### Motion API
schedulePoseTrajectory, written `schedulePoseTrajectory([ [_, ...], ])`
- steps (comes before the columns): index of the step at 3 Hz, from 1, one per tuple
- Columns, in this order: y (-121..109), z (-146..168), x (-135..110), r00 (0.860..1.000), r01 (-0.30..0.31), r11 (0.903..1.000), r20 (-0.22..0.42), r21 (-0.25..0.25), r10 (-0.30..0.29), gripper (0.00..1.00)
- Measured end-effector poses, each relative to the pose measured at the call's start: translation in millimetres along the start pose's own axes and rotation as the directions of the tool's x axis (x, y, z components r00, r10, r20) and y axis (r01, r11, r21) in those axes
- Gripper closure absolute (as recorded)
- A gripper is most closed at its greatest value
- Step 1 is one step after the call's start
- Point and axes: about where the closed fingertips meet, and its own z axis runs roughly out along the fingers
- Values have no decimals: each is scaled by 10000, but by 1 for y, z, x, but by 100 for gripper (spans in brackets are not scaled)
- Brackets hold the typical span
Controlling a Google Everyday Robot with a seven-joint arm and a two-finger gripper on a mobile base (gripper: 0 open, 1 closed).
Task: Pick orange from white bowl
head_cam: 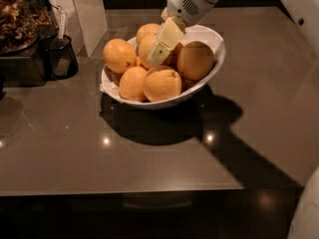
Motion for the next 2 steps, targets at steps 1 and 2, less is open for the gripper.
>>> schedulePoseTrajectory([
  [1, -1, 0, -1, 10000, -33, 10000, 19, 23, 33, 0],
  [2, -2, 6, -1, 9997, -255, 9994, 40, 219, 254, 0],
])
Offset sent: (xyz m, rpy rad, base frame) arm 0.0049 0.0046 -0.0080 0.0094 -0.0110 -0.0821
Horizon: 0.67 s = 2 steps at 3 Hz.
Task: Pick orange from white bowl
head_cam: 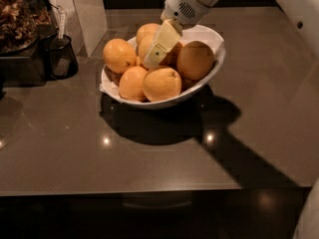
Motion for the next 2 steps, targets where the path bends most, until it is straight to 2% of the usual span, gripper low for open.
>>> schedulePoseTrajectory([
  [1, 0, 0, 0, 10000, -1, 10000, 0, 0, 1, 25],
  [2, 0, 0, 0, 10000, -1, 10000, -2, -6, 1, 21],
])
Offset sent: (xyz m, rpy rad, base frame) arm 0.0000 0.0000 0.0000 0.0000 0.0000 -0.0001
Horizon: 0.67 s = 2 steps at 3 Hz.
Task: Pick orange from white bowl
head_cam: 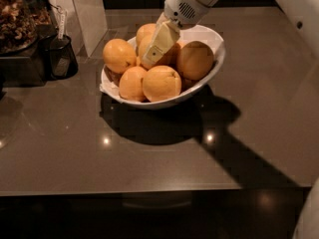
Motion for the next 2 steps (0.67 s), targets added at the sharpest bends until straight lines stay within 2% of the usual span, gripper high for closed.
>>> schedulePoseTrajectory([
  [1, 2, 6, 0, 10000, -9, 9996, -81, -266, 7, 25],
  [2, 2, 4, -3, 10000, -12, 9996, -91, -295, 10, 44],
])
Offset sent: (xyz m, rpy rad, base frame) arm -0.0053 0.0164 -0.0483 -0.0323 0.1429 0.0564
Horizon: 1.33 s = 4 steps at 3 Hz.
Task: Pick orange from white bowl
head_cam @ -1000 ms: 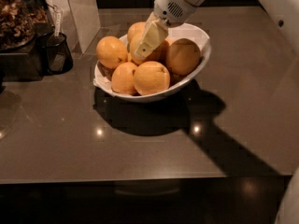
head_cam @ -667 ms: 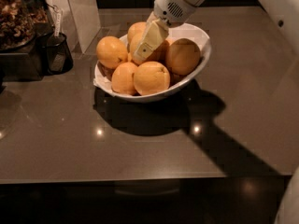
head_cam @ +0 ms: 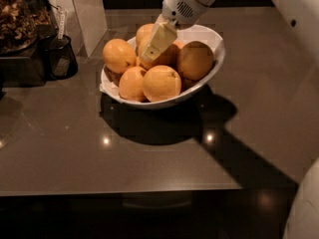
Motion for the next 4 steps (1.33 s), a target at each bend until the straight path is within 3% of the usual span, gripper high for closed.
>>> schedulePoseTrajectory([
  [1, 3, 17, 7, 9997, -129, 9992, -216, -389, 121, 67],
  [2, 3, 16, 6, 9997, -129, 9992, -216, -389, 121, 69],
  [4, 5, 18, 6, 9993, -172, 9981, -350, -595, 152, 100],
])
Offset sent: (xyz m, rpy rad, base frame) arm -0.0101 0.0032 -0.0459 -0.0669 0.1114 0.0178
